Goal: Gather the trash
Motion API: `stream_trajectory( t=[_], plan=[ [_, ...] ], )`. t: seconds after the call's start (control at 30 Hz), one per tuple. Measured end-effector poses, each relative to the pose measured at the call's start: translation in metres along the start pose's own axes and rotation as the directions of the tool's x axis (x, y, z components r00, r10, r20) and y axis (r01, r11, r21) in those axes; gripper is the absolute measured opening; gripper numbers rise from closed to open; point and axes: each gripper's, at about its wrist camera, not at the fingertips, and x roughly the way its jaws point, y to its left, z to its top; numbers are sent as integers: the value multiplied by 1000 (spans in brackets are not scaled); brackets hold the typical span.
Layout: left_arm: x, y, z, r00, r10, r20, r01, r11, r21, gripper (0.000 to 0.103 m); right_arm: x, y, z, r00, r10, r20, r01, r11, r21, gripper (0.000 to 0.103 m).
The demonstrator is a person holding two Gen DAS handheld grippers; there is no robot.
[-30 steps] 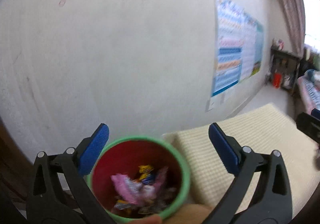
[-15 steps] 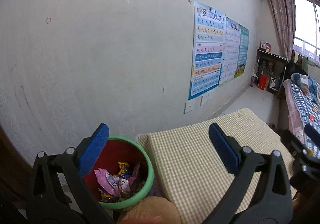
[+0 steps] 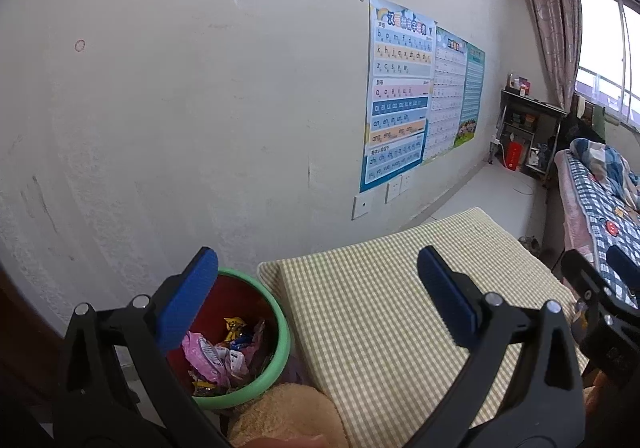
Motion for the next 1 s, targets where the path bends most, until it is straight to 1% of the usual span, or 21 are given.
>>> stream_trajectory(
  t=[0.5, 1.0],
  plan=[
    [2, 2, 1, 1000, -7, -14, 7, 1000, -12, 98, 2, 3, -5, 1000, 3, -22, -3, 1000, -11, 96],
    [5, 1, 0, 1000, -11, -26, 11, 1000, -2, 98, 7, 5, -9, 999, 3, -39, -4, 1000, -16, 96]
  ],
)
